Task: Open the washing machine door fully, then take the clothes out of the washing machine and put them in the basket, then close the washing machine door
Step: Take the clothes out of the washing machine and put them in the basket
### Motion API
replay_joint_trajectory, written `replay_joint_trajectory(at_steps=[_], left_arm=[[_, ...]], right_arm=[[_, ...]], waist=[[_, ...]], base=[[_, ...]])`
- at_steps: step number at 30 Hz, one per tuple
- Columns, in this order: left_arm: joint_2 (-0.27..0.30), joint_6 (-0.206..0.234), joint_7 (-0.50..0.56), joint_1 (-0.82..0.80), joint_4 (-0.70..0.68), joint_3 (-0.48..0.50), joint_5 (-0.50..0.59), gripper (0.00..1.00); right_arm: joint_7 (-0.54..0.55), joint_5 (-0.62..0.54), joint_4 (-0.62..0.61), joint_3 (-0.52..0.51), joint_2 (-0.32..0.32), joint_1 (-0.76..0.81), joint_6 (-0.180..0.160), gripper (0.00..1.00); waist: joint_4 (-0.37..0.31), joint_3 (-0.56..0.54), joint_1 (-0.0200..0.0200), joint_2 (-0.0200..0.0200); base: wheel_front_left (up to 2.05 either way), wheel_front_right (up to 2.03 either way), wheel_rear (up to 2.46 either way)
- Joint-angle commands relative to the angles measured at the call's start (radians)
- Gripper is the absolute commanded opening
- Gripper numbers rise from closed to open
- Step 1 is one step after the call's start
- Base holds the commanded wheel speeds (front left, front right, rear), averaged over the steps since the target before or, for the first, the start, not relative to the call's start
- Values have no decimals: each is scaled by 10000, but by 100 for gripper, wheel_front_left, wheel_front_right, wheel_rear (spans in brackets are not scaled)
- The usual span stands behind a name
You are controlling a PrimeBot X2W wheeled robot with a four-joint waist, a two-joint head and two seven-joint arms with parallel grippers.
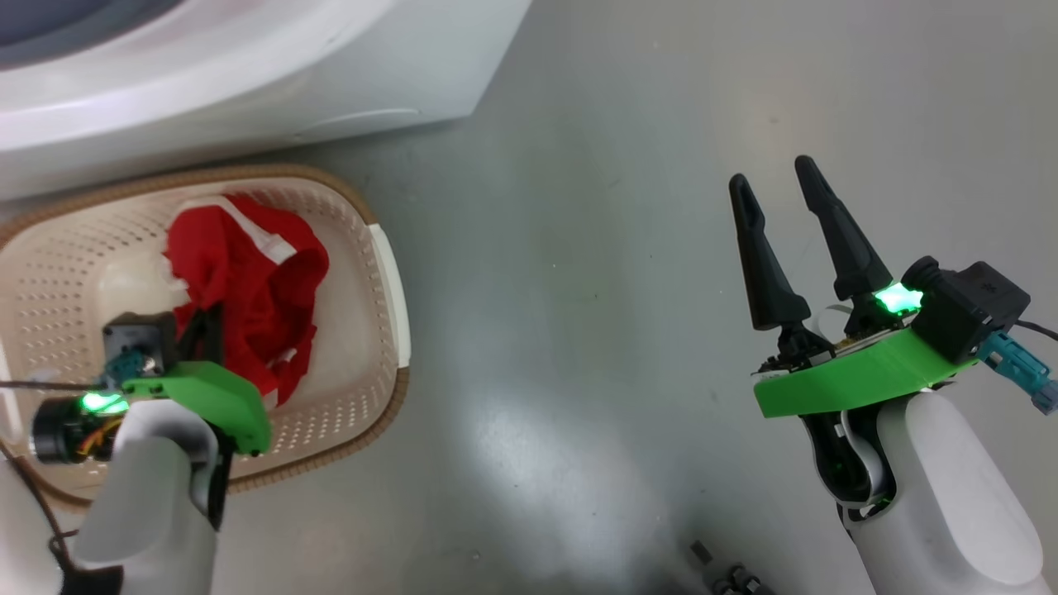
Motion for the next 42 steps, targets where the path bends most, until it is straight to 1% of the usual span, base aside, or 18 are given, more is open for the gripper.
replay_joint_trajectory(at_steps=[1, 7, 8, 9, 10, 13, 14, 15, 16, 29, 35, 42], left_arm=[[469, 54, -63, -82, 276, 124, 132, 0], [772, 78, -63, -663, 1120, 44, 167, 0], [815, 78, -63, -744, 1201, 41, 158, 5], [815, 78, -63, -744, 1201, 41, 158, 5], [846, 80, -63, -814, 1278, 38, 147, 12], [904, 83, -63, -980, 1452, 43, 93, 40], [925, 78, -63, -1027, 1503, 43, 76, 64], [937, 80, -63, -1063, 1547, 51, 51, 93], [944, 87, -63, -1091, 1580, 60, 26, 100], [760, 104, -63, -816, 1504, 166, -301, 100], [690, 24, -63, -492, 1114, 269, -460, 100], [544, -92, -63, 15, 328, 409, -580, 100]], right_arm=[[-63, 106, -274, 253, 17, -3, 63, 100], [-63, 123, -367, 342, 63, -183, 63, 100], [-63, 130, -378, 351, 70, -207, 63, 100], [-63, 130, -378, 351, 70, -207, 63, 100], [-63, 136, -385, 354, 75, -225, 63, 100], [-63, 150, -382, 355, 88, -262, 63, 100], [-63, 151, -373, 354, 92, -275, 63, 100], [-63, 152, -360, 353, 95, -284, 63, 100], [-63, 151, -349, 353, 98, -288, 63, 100], [-63, 118, -200, 286, 112, -170, 63, 100], [-63, 82, -141, 286, 114, -39, 63, 100], [-63, 26, -69, 264, 50, 141, 63, 100]], waist=[[-184, 394, 0, -1], [-323, 768, 0, -1], [-343, 822, 0, -1], [-343, 822, 0, -1], [-354, 858, 0, -1], [-376, 929, 0, -1], [-381, 942, 0, -1], [-384, 942, 0, -1], [-387, 932, 0, -1], [-286, 299, 0, -1], [-180, -91, 0, -1], [-29, -662, 0, -1]], base=[[0, 0, 0], [0, 0, 0], [0, 0, 0], [0, 0, 0], [0, 0, 0], [0, 0, 0], [0, 0, 0], [0, 0, 0], [0, 0, 0], [0, 0, 0], [0, 0, 0], [0, 0, 0]])
